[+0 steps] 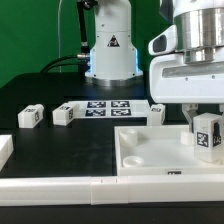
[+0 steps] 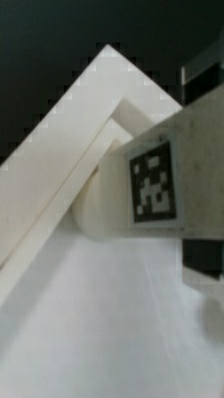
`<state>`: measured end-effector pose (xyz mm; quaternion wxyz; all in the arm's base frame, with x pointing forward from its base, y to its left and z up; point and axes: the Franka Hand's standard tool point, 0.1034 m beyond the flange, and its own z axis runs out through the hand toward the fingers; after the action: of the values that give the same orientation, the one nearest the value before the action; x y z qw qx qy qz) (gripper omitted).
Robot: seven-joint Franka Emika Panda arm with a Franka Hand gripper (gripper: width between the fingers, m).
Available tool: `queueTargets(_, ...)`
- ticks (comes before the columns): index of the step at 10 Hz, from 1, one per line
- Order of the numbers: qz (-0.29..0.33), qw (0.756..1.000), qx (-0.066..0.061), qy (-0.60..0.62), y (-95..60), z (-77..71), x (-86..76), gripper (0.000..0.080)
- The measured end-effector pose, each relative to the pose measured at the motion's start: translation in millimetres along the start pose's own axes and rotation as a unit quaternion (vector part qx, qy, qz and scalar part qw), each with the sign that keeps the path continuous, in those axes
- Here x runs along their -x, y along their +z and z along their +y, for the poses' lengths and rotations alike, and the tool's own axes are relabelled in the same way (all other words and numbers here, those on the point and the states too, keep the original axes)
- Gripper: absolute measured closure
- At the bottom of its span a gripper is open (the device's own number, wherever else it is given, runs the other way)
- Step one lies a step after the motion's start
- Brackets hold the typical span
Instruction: Assemble one leg
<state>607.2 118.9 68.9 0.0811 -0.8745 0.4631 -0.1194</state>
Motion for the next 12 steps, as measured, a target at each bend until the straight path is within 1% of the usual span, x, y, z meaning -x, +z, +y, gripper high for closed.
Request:
queueTargets(1, -0.002, 0.998, -0.001, 0.056, 0.0, 0.4, -0.3, 0.0505)
queueTargets(2, -0.002, 0.997, -0.001, 0.079, -0.3, 0.5, -1.1, 0.0504)
queueTargets(3, -0.005, 0.991, -0.004, 0.131, -0.7, 0.7, -1.9, 0.0504)
queueTargets(4, -0.005, 0.992, -0.005, 0.124, -0.9, 0.5, -1.8, 0.0502)
queueTargets(5, -0.005, 0.995, -0.004, 0.095, -0.7, 0.8, -1.7, 0.0371)
queueTargets(6, -0.005, 0.995, -0.005, 0.095, -0.6, 0.6, -1.2, 0.0240)
queueTargets(7, -0.004, 0.999, -0.007, 0.047, -0.9, 0.4, 0.6, 0.0240)
queueTargets(8, -0.001, 0.999, -0.008, -0.042, -0.7, 0.9, 3.5, 0.0166)
queueTargets(9, -0.001, 0.994, -0.008, -0.108, -0.4, 1.7, 3.1, 0.0154)
queueTargets(10, 0.000, 0.984, -0.007, -0.176, -0.3, 2.4, 1.2, 0.0154)
queueTargets(11, 0.002, 0.969, -0.006, -0.248, 0.0, 3.6, -1.6, 0.0151)
queueTargets(12, 0.004, 0.948, -0.003, -0.319, 0.0, 3.1, -1.9, 0.0150)
